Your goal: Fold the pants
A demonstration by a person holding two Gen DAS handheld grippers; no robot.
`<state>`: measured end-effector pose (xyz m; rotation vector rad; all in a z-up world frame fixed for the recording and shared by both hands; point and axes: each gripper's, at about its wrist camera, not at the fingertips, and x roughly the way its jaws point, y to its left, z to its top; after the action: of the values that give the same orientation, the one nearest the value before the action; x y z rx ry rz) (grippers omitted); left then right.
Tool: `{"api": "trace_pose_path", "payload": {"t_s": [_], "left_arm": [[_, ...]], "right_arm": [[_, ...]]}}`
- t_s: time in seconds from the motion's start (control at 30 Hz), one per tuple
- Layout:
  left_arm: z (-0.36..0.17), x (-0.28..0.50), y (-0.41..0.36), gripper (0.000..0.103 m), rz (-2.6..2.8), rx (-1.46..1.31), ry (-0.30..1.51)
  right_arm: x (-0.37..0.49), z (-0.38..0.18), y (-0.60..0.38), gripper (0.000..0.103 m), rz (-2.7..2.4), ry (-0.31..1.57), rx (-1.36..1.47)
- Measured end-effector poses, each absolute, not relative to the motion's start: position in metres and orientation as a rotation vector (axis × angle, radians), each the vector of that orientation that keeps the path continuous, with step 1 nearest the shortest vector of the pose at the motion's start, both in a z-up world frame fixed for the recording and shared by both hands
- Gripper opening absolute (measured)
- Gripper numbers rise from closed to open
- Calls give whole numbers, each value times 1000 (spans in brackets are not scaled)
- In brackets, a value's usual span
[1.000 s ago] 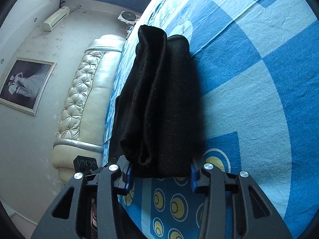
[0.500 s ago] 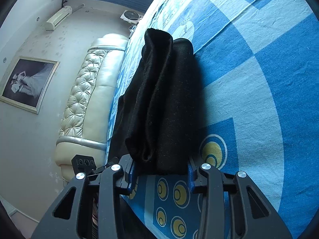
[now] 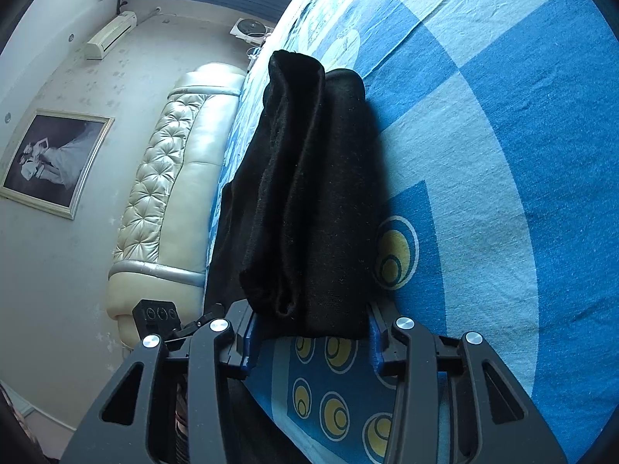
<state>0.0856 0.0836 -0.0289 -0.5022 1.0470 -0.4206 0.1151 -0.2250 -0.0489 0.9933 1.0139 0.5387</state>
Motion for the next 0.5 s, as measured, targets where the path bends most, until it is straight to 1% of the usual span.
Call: {"api": "trace_pose_path", "payload": {"t_s": [0.03,0.07,0.1,0.27,0.37,0.43,0.5], "left_arm": [[-29,86,83,52,-410,-504,1047],[-32,85,84,59,-399,-511,1047],[-33,86,85,63,-394,-522,1043],[-40,86,84,72,-424,-528,1030],[-42,89,82,72,-435,-534,1018],[-41,90,77,62,-444,-501,1021],[-40,86,75,57,-438,-481,1025]], "right_arm": [[115,-49,-226,51,539,1011,1007],[115,-49,-226,53,541,1009,1015],[116,-48,-227,55,541,1006,1019],[118,-49,-223,58,535,998,1012],[121,-49,-222,59,525,993,997],[122,-48,-219,58,515,989,973],[123,-50,-218,48,499,1001,956]]}}
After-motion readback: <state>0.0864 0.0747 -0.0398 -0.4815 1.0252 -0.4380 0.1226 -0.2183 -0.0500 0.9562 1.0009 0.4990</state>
